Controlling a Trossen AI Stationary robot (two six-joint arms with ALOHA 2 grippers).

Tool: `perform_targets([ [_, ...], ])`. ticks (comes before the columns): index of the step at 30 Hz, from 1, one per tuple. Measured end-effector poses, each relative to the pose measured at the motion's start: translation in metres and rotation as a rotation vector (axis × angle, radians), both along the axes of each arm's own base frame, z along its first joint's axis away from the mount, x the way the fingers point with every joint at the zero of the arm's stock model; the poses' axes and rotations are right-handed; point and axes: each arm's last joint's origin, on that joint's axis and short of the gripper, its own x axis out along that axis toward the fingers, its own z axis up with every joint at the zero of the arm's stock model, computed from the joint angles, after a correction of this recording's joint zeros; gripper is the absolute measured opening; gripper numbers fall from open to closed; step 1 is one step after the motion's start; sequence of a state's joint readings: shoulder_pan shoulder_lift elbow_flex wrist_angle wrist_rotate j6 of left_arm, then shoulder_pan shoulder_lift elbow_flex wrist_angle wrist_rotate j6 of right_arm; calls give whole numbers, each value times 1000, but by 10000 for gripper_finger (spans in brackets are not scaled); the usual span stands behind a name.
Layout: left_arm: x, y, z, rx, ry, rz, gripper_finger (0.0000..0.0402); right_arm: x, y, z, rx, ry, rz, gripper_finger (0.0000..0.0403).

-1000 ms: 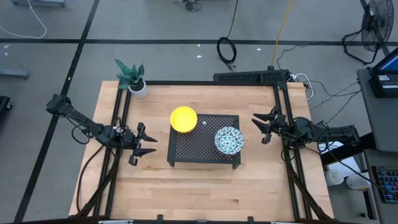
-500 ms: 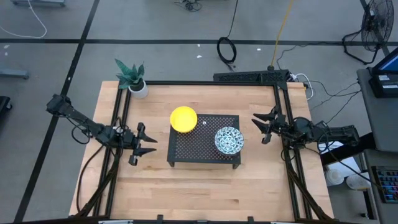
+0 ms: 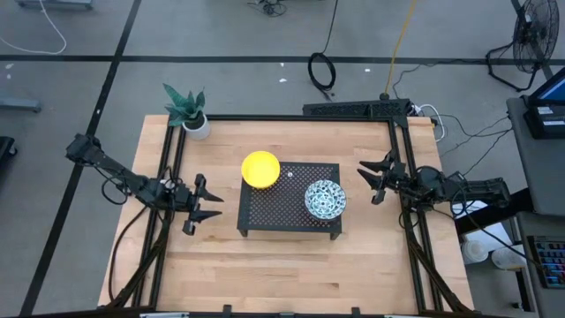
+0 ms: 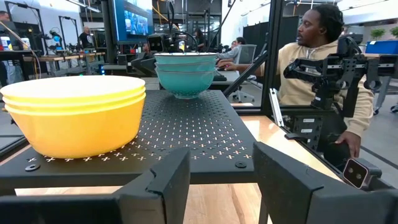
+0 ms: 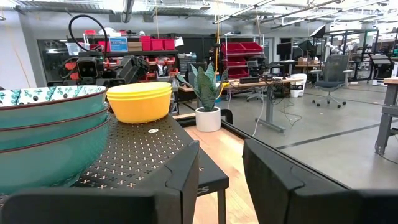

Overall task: Pick & Place Mini bowls
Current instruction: Return to Home Position

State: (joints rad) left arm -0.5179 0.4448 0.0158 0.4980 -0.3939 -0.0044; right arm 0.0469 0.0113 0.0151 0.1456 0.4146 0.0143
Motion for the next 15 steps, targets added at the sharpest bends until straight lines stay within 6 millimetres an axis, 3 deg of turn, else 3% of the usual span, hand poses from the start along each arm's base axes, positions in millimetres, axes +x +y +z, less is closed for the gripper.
perform_targets([
  [15, 0, 0, 0, 0, 0, 0, 155, 0, 0, 0, 0, 0, 0, 110],
])
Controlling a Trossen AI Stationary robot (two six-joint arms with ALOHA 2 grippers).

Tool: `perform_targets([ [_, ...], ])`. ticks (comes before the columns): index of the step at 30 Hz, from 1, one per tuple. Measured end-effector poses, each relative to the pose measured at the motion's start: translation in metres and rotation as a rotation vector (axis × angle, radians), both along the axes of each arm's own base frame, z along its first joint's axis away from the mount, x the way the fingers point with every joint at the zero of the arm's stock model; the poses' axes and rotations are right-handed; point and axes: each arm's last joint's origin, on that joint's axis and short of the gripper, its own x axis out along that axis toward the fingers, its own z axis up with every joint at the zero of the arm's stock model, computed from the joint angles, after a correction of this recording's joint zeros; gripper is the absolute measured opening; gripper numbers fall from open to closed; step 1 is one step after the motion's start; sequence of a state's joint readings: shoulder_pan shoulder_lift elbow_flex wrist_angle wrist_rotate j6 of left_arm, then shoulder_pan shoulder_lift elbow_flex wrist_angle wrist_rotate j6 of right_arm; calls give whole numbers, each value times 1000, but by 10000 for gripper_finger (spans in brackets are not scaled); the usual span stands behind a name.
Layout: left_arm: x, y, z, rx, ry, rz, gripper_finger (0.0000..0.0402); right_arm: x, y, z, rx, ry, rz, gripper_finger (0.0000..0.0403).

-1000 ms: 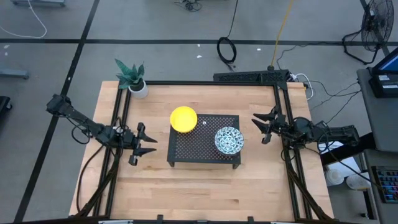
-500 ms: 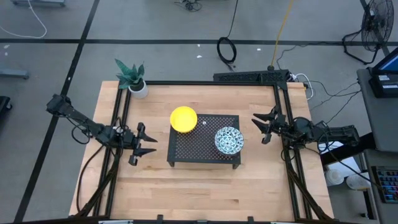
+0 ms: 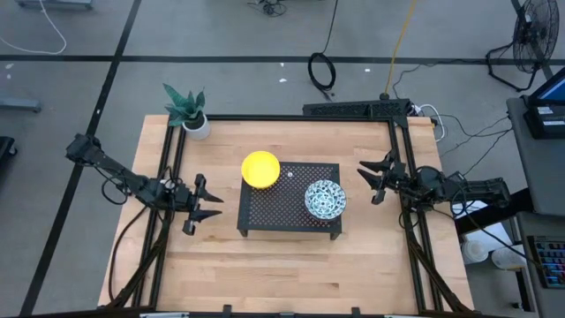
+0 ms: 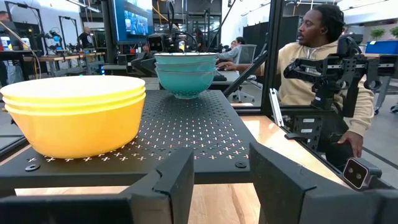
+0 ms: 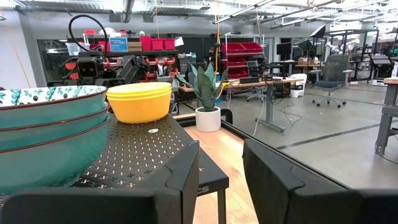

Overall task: Pick & Place Mini bowls
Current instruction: Return to Home Position

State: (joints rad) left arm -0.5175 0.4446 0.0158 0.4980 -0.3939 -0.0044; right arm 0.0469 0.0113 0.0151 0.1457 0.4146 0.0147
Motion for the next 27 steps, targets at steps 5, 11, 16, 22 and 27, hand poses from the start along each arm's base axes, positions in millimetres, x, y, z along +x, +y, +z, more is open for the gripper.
perform_targets([
  [5, 0, 0, 0, 0, 0, 0, 162, 0, 0, 0, 0, 1, 0, 112],
  [11, 0, 0, 0, 0, 0, 0, 174, 0, 0, 0, 0, 0, 0, 110],
  [16, 0, 0, 0, 0, 0, 0, 179, 0, 0, 0, 0, 1, 0, 111],
  [22, 0, 0, 0, 0, 0, 0, 167, 0, 0, 0, 0, 0, 0, 111],
  [27, 0, 0, 0, 0, 1, 0, 157, 0, 0, 0, 0, 0, 0, 110],
])
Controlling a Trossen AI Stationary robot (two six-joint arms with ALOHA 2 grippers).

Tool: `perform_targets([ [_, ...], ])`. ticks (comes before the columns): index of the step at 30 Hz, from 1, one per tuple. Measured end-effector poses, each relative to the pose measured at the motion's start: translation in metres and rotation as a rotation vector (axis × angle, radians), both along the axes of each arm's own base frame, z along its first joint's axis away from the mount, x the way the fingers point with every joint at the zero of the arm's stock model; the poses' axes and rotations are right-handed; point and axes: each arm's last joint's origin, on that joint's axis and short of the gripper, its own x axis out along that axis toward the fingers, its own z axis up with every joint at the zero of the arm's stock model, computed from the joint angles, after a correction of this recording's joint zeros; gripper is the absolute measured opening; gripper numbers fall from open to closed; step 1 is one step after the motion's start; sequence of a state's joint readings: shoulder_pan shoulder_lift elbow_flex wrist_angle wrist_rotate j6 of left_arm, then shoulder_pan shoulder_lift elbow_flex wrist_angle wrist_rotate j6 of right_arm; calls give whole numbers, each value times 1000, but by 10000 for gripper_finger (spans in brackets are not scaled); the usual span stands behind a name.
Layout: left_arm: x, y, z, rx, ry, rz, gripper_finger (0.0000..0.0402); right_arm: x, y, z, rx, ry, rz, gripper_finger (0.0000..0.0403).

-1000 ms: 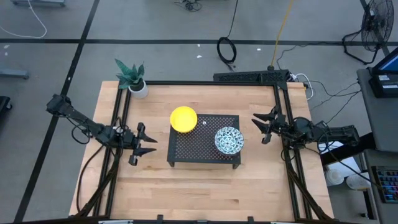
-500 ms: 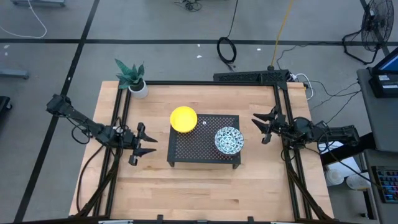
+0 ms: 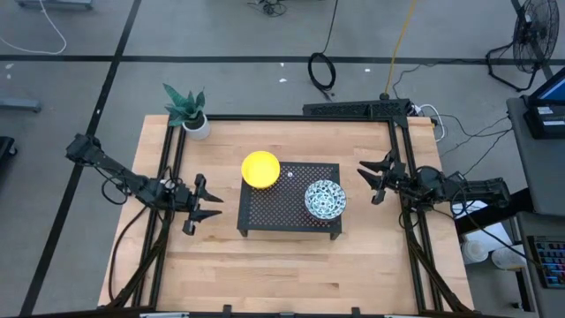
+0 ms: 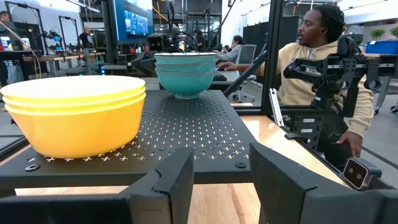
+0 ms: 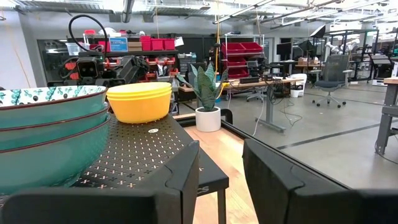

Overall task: Pick & Place Mini bowls
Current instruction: Return to Home Position

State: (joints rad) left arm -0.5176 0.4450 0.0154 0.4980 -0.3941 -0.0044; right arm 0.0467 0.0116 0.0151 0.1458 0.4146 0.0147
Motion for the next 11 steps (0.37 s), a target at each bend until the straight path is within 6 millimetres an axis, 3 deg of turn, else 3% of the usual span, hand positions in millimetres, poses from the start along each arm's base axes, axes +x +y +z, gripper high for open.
perform_targets([
  [11, 0, 0, 0, 0, 0, 0, 165, 0, 0, 0, 0, 0, 0, 110],
])
